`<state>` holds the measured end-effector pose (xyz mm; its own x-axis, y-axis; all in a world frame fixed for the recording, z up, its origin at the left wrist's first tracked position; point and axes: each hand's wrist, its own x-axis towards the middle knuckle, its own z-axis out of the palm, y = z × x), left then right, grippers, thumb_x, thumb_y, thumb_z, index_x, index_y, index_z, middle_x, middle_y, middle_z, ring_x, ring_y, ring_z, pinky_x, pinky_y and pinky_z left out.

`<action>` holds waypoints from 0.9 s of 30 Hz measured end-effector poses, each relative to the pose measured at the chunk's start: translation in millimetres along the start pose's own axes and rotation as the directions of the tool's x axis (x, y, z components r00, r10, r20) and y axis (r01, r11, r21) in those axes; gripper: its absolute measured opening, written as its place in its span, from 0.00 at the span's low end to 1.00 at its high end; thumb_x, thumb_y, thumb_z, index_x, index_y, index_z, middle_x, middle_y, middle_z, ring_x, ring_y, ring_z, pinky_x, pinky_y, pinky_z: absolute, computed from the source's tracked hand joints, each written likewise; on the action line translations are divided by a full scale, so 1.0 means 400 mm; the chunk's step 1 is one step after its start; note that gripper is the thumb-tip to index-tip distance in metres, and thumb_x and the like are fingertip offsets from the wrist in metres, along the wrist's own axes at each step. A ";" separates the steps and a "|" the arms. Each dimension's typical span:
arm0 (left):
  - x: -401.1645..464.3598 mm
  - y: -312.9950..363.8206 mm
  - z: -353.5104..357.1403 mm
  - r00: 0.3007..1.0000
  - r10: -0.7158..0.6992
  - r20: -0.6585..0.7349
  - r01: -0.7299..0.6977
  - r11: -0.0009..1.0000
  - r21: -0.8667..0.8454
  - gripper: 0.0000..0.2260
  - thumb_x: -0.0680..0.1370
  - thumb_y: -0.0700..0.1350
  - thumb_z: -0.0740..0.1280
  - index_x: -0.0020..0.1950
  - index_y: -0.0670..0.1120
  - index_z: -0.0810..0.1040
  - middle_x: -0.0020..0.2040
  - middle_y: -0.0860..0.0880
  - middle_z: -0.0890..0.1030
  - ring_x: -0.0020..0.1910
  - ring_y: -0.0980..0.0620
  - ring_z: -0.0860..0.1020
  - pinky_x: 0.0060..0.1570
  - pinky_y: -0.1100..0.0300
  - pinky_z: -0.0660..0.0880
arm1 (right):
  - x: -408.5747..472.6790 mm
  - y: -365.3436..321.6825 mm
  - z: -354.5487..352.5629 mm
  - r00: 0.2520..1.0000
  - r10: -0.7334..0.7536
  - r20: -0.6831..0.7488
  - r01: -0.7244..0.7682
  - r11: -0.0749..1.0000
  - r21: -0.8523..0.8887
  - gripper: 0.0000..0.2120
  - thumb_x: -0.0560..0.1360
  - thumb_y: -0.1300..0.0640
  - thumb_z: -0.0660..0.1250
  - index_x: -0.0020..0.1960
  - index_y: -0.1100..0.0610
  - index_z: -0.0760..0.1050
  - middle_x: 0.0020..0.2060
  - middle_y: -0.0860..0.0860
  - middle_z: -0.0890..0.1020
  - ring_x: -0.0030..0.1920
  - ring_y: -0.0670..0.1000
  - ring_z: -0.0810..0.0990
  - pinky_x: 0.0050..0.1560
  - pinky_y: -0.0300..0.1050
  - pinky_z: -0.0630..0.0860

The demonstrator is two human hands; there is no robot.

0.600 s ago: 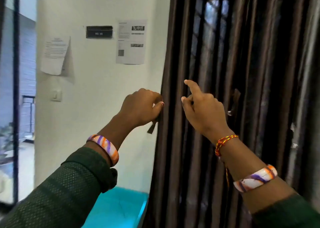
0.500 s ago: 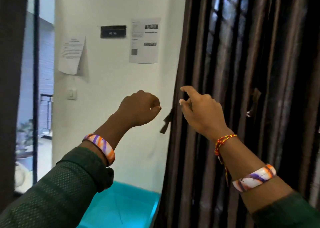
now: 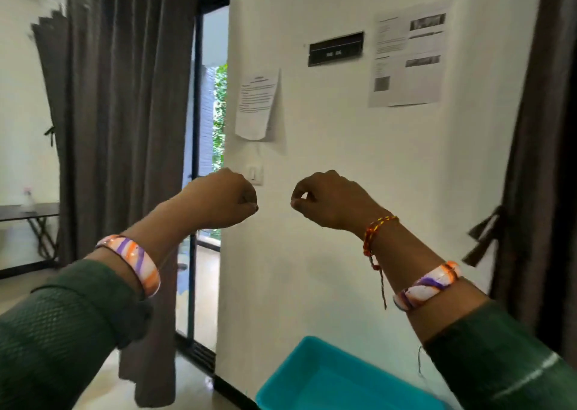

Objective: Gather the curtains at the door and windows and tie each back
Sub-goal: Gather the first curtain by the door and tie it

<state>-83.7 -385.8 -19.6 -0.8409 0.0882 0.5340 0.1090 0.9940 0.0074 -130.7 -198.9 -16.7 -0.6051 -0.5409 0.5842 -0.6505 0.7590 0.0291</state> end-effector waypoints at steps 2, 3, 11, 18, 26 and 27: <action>0.012 -0.102 0.009 1.000 -0.017 0.003 0.017 1.000 0.016 0.11 0.76 0.49 0.63 0.52 0.50 0.82 0.51 0.50 0.83 0.49 0.49 0.79 0.52 0.52 0.76 | 0.085 -0.056 0.065 0.998 -0.046 0.037 0.044 0.998 0.037 0.10 0.77 0.49 0.60 0.52 0.50 0.78 0.51 0.51 0.80 0.53 0.55 0.78 0.48 0.45 0.70; 0.020 -0.149 0.014 1.000 -0.020 0.006 0.020 1.000 0.011 0.11 0.76 0.49 0.63 0.53 0.48 0.82 0.51 0.49 0.83 0.49 0.49 0.80 0.52 0.53 0.76 | 0.124 -0.081 0.093 0.997 -0.063 0.052 0.060 0.997 0.051 0.10 0.77 0.49 0.61 0.52 0.50 0.78 0.51 0.51 0.81 0.53 0.54 0.78 0.48 0.45 0.70; 0.115 -0.450 0.101 0.997 -0.073 0.013 0.073 0.997 -0.001 0.11 0.76 0.48 0.64 0.52 0.46 0.82 0.49 0.48 0.83 0.46 0.50 0.80 0.52 0.51 0.77 | 0.367 -0.174 0.286 0.986 -0.138 0.090 0.128 0.986 0.111 0.10 0.77 0.49 0.61 0.52 0.50 0.79 0.51 0.51 0.81 0.51 0.54 0.79 0.49 0.45 0.72; 0.309 -0.705 0.181 0.995 -0.094 0.028 0.093 0.995 0.040 0.10 0.76 0.46 0.65 0.52 0.45 0.82 0.49 0.50 0.83 0.49 0.53 0.79 0.55 0.54 0.76 | 0.634 -0.166 0.469 0.982 -0.185 0.032 0.178 0.971 0.158 0.12 0.77 0.48 0.61 0.54 0.50 0.79 0.54 0.49 0.81 0.52 0.52 0.78 0.45 0.41 0.67; 0.472 -1.029 0.214 0.985 -0.171 0.019 0.172 0.982 -0.078 0.08 0.76 0.43 0.66 0.53 0.44 0.81 0.43 0.55 0.80 0.42 0.60 0.78 0.49 0.63 0.75 | 0.977 -0.221 0.677 0.965 -0.260 0.012 0.247 0.928 0.279 0.10 0.75 0.50 0.64 0.50 0.51 0.81 0.46 0.48 0.82 0.48 0.50 0.79 0.48 0.46 0.75; 0.480 -1.088 0.218 0.981 -0.195 0.013 0.196 0.977 -0.083 0.07 0.76 0.44 0.66 0.52 0.45 0.81 0.41 0.57 0.80 0.41 0.61 0.78 0.46 0.66 0.75 | 1.020 -0.242 0.710 0.959 -0.282 0.019 0.264 0.920 0.288 0.10 0.75 0.49 0.64 0.49 0.52 0.81 0.46 0.49 0.83 0.48 0.51 0.80 0.50 0.48 0.76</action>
<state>-338.8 -795.8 5.7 -0.8530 -0.1068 0.5109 -0.0140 0.9832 0.1821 -444.9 -596.1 -11.3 -0.4061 -0.7398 0.5365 -0.8909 0.4511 -0.0524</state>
